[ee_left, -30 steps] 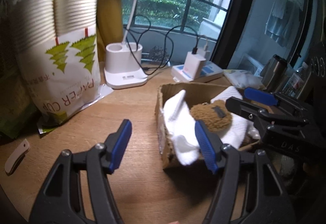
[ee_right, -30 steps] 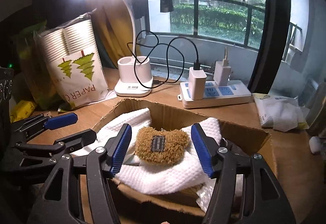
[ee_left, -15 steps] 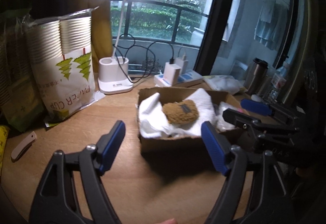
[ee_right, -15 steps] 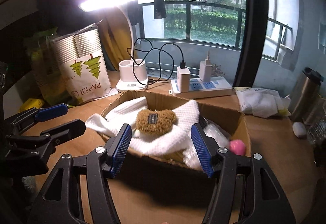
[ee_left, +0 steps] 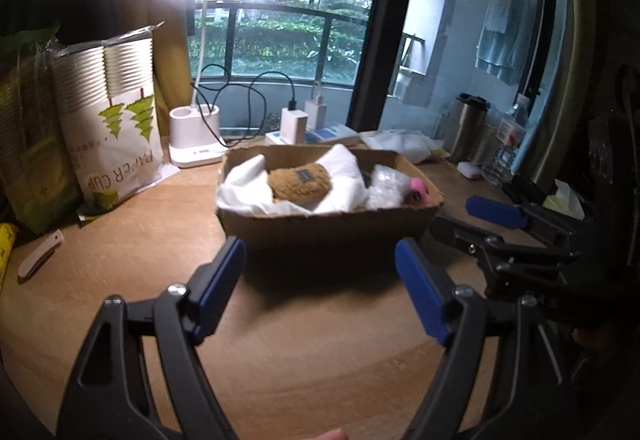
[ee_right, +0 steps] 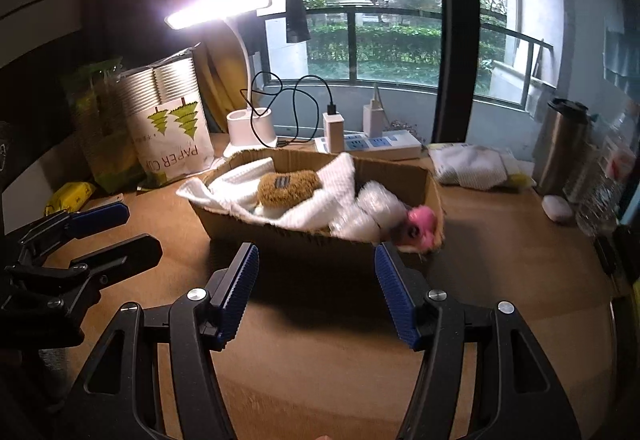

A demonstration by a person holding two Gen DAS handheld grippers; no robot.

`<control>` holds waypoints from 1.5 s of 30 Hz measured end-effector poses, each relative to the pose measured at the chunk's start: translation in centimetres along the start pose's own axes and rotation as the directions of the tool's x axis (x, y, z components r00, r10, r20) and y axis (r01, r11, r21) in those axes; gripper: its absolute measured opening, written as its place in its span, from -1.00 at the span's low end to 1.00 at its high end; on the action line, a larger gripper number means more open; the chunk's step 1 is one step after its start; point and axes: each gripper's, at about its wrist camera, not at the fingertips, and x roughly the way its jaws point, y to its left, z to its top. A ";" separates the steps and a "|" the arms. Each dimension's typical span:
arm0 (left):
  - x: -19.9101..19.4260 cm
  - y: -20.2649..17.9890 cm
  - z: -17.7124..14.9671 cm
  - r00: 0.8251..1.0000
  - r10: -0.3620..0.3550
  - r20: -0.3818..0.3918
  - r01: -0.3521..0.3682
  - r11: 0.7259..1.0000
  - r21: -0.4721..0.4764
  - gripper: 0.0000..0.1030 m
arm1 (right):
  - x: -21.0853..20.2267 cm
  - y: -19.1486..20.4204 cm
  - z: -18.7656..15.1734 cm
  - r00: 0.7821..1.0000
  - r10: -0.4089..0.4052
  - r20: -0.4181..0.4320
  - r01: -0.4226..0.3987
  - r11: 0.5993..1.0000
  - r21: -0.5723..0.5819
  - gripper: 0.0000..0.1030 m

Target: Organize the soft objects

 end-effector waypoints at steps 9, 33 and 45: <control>-2.4 -2.1 -2.0 0.999 -0.025 0.043 0.025 1.000 0.000 0.56 | -3.5 -0.7 -3.0 0.999 -0.034 0.026 0.033 0.999 0.016 0.24; -15.9 -6.2 4.2 0.948 0.035 0.315 -0.058 0.996 0.064 0.83 | -18.0 0.8 1.9 0.956 -0.121 0.266 0.130 0.991 -0.015 0.63; -19.8 -6.2 5.6 0.916 0.069 0.396 -0.095 0.994 0.046 0.86 | -21.9 0.3 3.1 0.924 -0.166 0.345 0.164 0.986 0.036 0.69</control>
